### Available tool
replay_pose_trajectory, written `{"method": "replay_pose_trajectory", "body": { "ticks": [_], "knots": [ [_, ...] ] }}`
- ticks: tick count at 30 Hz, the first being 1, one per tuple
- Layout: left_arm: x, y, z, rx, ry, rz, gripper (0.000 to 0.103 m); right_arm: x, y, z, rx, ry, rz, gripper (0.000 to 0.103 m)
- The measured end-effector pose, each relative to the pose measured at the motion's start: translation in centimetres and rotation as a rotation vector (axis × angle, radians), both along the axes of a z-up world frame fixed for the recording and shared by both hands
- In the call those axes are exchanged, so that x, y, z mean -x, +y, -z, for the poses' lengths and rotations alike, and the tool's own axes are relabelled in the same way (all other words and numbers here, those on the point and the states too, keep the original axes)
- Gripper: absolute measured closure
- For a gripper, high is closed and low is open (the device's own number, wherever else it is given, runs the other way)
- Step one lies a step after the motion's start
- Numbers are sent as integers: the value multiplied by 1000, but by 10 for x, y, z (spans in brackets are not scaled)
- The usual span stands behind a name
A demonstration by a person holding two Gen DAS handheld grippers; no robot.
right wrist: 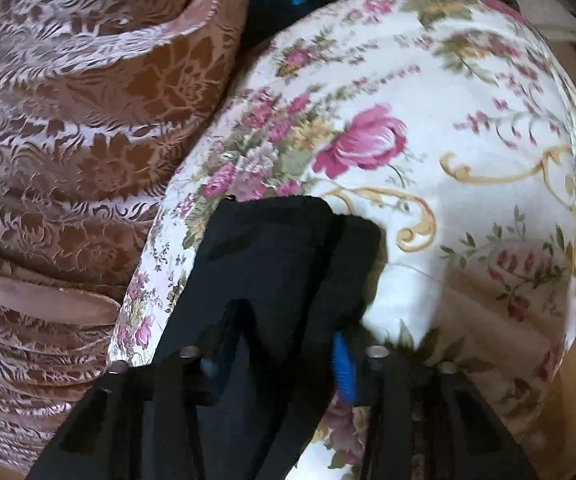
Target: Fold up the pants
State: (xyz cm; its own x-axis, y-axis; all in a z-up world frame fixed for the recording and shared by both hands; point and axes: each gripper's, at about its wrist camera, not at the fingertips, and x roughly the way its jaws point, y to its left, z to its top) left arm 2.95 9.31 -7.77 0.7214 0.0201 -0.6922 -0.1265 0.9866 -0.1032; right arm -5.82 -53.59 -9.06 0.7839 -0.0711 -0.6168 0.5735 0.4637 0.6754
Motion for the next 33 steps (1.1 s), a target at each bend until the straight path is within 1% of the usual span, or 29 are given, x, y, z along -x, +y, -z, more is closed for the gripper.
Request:
{"method": "replay_pose_trajectory", "body": {
  "ticks": [2,5,8,11,15,20,23,26,29,33],
  "knots": [
    [0,1,0,7,-1,1,0,-3,8,-12,79,15,-24,84],
    [1,3,0,21,-4,4,0,2,22,-34,151,-16,-36,87],
    [1,3,0,26,-8,6,0,10,42,-62,186,-95,-50,88],
    [2,4,-1,36,-14,7,0,12,70,-94,231,-177,-99,88],
    [4,5,-1,49,-23,8,0,12,117,-134,346,-278,-193,87],
    [6,6,-1,56,-28,8,0,11,180,-167,463,-375,-342,87],
    [6,6,-1,57,-30,9,0,10,222,-176,535,-419,-452,87],
    [6,6,-1,57,-29,9,0,7,262,-175,605,-441,-564,87],
    [6,6,-1,56,-29,9,0,4,291,-168,643,-446,-664,87],
    [6,4,-1,47,-29,7,0,-6,328,-150,669,-413,-796,87]
  ]
}}
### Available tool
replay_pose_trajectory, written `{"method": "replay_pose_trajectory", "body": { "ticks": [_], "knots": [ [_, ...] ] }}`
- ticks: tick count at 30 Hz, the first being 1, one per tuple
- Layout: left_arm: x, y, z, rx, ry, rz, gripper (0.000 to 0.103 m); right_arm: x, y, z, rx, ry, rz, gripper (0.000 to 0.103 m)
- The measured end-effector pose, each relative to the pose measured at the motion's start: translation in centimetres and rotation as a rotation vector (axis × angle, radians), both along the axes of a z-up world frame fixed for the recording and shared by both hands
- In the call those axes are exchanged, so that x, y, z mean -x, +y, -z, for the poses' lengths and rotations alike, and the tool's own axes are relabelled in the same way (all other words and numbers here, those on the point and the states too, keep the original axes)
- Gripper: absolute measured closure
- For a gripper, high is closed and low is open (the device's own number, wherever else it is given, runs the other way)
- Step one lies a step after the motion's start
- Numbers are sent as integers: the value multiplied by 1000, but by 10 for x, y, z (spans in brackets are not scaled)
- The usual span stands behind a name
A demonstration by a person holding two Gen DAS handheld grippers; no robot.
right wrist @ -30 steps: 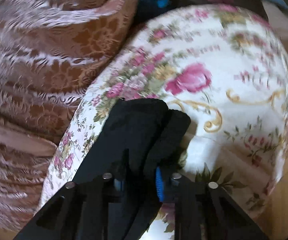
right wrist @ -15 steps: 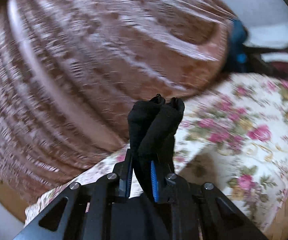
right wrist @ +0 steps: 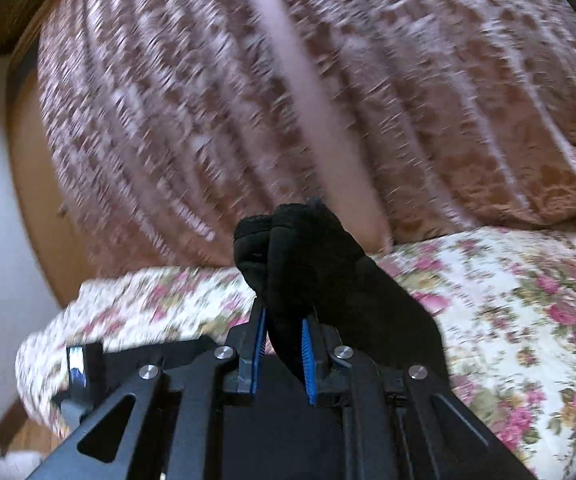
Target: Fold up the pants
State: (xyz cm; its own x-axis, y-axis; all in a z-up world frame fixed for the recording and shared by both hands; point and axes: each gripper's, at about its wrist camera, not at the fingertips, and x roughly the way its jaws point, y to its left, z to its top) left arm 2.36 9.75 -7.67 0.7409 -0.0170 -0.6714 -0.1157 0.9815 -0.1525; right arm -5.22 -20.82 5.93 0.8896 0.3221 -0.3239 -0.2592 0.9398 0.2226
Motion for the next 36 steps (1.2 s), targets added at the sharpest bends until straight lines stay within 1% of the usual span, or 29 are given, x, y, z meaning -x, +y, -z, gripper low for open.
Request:
{"method": "replay_pose_trajectory", "body": {
  "ticks": [5,9,12,16,17,18,21,22,24,26,27,28,29,31,33,35,36],
  "knots": [
    [0,-1,0,-5,0,-1,0,-13,34,34,57,78,-98,85],
    [0,-1,1,-12,1,0,0,-23,50,60,72,158,-149,84],
    [-1,-1,1,-18,0,-1,0,-28,62,81,103,206,-194,83],
    [-1,-1,2,-18,0,-1,0,-32,71,113,127,310,-223,75],
    [-1,-1,2,-18,0,-1,0,-33,71,120,134,337,-223,75],
    [-1,-1,2,-17,0,-1,0,-32,71,127,135,347,-227,74],
    [0,-1,-1,-6,-1,-2,0,-25,67,130,123,334,-261,66],
    [2,0,-3,15,-4,-5,0,-23,64,128,113,340,-278,65],
    [5,2,-8,97,-25,0,0,-20,54,122,66,357,-313,65],
    [8,2,-14,194,-38,27,0,-15,36,113,-27,353,-347,65],
    [9,0,-17,266,-46,56,0,-11,24,105,-79,328,-345,65],
    [8,-2,-20,317,-48,78,0,-9,14,98,-112,301,-330,65],
    [7,-5,-22,381,-45,107,0,-7,-1,89,-139,261,-291,65],
    [3,-16,-25,494,-38,162,0,-8,-19,78,-140,218,-208,65],
    [-1,-32,-28,526,-23,197,0,-18,-37,71,-125,206,-98,65],
    [-7,-51,-29,511,5,241,0,-35,-55,70,-104,241,24,65],
    [-11,-61,-29,487,23,262,0,-41,-61,71,-104,255,56,65]
  ]
}}
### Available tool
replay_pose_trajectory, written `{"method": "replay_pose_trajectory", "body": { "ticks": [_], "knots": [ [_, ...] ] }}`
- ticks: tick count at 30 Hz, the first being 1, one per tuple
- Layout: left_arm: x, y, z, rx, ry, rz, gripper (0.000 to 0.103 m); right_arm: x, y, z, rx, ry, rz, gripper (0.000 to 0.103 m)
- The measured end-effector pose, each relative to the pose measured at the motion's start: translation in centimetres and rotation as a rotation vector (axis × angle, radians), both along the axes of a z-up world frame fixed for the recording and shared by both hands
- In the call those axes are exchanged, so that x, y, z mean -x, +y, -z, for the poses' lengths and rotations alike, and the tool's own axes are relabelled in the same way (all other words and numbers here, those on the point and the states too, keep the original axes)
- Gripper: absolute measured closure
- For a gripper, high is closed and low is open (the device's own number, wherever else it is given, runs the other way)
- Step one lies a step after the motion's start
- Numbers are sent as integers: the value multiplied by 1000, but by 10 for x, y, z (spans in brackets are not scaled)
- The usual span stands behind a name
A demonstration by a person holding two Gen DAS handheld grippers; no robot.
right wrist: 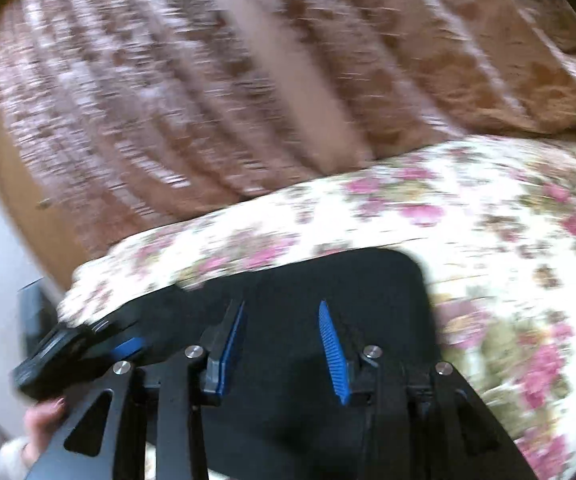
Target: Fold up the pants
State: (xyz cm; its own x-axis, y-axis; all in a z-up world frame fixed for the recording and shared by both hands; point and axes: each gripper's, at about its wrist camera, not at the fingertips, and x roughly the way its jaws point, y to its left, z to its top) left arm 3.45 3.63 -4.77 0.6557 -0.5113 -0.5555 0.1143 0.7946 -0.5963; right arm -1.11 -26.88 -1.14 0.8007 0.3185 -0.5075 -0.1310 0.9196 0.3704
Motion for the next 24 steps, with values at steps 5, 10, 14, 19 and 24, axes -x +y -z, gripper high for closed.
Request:
{"method": "replay_pose_trajectory", "body": {
  "ticks": [5,10,14,19,24],
  "knots": [
    [-18,-34,10,-38,56,67,14,-30,-24,8,-12,57,80,67],
    [-22,-52,17,-68,104,120,82,-55,-23,30,4,144,75,67],
    [-3,-39,1,-59,64,98,87,-53,-18,40,3,160,56,67],
    [12,-26,15,-94,81,65,87,-49,-7,47,-3,159,1,67],
    [12,-34,27,-146,45,72,85,-54,5,68,121,168,-14,69]
  ]
}}
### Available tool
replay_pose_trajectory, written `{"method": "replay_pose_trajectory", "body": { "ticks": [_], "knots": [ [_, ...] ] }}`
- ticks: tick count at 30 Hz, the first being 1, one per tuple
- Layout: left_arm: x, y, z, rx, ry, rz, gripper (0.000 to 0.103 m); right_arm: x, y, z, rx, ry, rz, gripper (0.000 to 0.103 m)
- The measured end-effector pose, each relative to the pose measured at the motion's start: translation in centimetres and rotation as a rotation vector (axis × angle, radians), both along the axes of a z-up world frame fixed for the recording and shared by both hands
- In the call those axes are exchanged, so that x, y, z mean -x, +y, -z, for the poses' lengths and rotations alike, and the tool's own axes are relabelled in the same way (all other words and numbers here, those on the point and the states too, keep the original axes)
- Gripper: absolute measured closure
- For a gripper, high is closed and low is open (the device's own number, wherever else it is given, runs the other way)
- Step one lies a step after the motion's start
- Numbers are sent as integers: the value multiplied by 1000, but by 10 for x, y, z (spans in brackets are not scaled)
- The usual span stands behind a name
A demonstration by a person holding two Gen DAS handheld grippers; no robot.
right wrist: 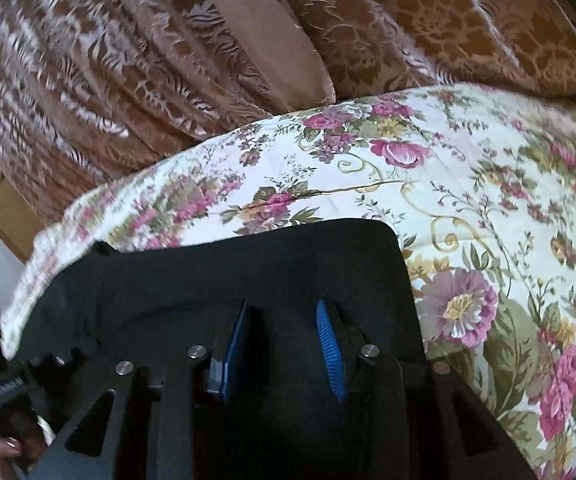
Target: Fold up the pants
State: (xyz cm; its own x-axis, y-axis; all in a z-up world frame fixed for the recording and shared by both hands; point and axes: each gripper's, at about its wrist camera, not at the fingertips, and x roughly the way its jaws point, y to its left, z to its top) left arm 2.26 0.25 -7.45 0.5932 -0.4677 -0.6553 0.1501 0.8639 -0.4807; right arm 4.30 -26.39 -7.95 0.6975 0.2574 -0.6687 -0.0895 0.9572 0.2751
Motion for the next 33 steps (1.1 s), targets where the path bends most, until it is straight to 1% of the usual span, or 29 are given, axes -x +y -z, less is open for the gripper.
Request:
{"method": "replay_pose_trajectory", "body": {
  "ticks": [2,4,7,8,10,11,12,13,14,16,17,18,19,20,22,24,28,30,33],
  "knots": [
    [2,-2,1,-26,-19,2,82,-2,4,3,50,-6,-2,70],
    [3,-1,1,-21,-29,4,81,-3,6,3,63,-3,3,70],
    [6,9,4,62,-11,-2,76,1,2,0,38,3,3,70],
    [8,12,4,80,-6,-7,73,3,-1,-1,24,4,3,70],
    [17,15,-2,90,-27,-15,60,20,-14,-7,-37,-20,37,69],
    [22,13,-6,77,-46,-13,46,27,-17,-9,-46,-29,45,68],
    [27,10,-10,50,-76,-5,37,37,-20,-12,-37,-42,58,68],
    [30,7,-11,30,-90,6,34,45,-22,-12,-13,-54,73,68],
    [32,2,-11,-3,-100,24,32,52,-24,-11,15,-57,80,68],
    [33,-12,-5,-125,-111,58,32,56,-23,-6,53,-38,67,68],
    [36,-15,-5,-155,-128,61,32,55,-24,-3,53,-27,62,68],
    [40,-15,-8,-153,-141,55,32,54,-25,-3,41,-22,69,68],
    [41,-13,-10,-134,-136,55,32,54,-26,-5,31,-16,80,68],
    [42,-9,-12,-98,-124,54,32,54,-24,-11,31,-20,94,67],
    [45,2,-15,-52,-109,30,32,58,-18,-18,41,-48,87,67],
    [51,17,-19,-30,-113,-19,28,59,-5,-23,53,-71,46,67],
    [65,44,-28,6,-145,-101,26,60,31,-25,136,-104,-46,67],
    [72,58,-35,0,-168,-151,21,57,48,-24,161,-92,-79,67],
    [84,79,-44,-20,-206,-230,13,47,65,-18,226,-41,-70,66]
  ]
}}
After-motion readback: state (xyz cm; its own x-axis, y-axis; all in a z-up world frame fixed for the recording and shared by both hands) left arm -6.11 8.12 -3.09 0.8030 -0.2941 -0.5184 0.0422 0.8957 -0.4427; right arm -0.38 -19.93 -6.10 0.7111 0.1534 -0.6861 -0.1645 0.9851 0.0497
